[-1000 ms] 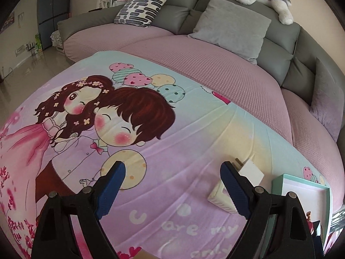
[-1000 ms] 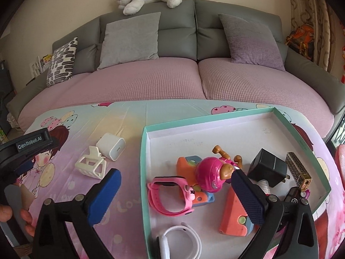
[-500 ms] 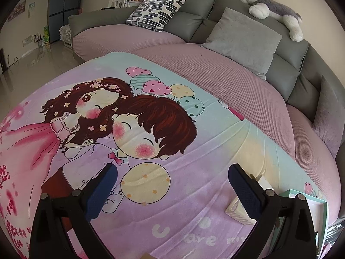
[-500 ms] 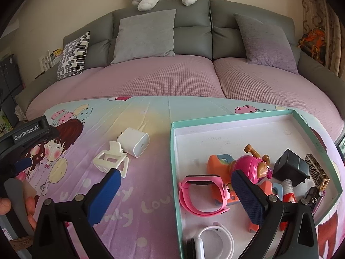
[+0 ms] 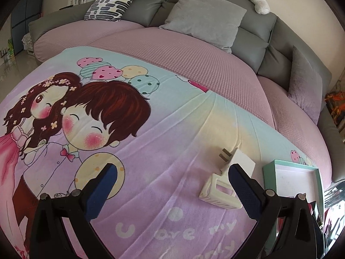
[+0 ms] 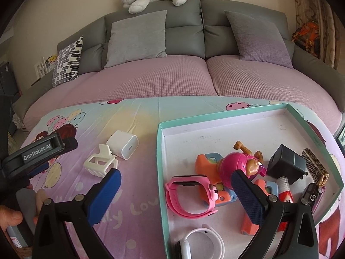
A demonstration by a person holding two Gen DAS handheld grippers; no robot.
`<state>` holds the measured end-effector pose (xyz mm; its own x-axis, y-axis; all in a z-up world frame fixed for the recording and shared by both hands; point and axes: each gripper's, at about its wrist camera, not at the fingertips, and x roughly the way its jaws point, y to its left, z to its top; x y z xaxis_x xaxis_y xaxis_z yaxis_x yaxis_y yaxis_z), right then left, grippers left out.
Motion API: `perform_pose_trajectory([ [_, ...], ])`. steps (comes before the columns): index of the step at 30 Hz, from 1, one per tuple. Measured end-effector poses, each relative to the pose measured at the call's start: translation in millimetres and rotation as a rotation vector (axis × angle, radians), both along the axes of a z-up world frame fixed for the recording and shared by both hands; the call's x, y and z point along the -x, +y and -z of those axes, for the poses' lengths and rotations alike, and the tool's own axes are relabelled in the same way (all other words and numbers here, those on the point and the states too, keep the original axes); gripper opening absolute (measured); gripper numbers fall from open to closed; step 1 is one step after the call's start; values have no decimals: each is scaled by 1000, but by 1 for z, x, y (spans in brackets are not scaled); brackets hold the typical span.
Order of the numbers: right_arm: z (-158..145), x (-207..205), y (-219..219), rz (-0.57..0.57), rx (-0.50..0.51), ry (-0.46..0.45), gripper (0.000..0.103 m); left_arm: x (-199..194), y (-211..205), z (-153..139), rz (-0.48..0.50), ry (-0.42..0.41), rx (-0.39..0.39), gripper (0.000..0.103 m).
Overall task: Organize rigid objects
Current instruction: 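Withdraw both open tools toward the white hair clip and white charger, then grasp the white hair clip with the left tool while the right tool approaches the white charger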
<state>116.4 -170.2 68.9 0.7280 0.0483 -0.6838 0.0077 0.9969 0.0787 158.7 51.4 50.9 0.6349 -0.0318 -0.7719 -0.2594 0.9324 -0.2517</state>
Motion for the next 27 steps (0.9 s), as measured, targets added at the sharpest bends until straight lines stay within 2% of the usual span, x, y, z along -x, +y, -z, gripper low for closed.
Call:
perform_pose_trajectory([
  [7,-6,5,-17,56,-24,-24,103,-8,-31,7,149,51,-67,103],
  [14,-8,7,-26,77,-26,-30,103,-10,-52,8,231,64,-87,103],
  [21,-8,6,-27,74,-33,-28,103,-16,-63,23,237,111,-122,103],
  [27,-6,5,-25,67,-28,-23,103,-19,-57,30,191,121,-166,103],
])
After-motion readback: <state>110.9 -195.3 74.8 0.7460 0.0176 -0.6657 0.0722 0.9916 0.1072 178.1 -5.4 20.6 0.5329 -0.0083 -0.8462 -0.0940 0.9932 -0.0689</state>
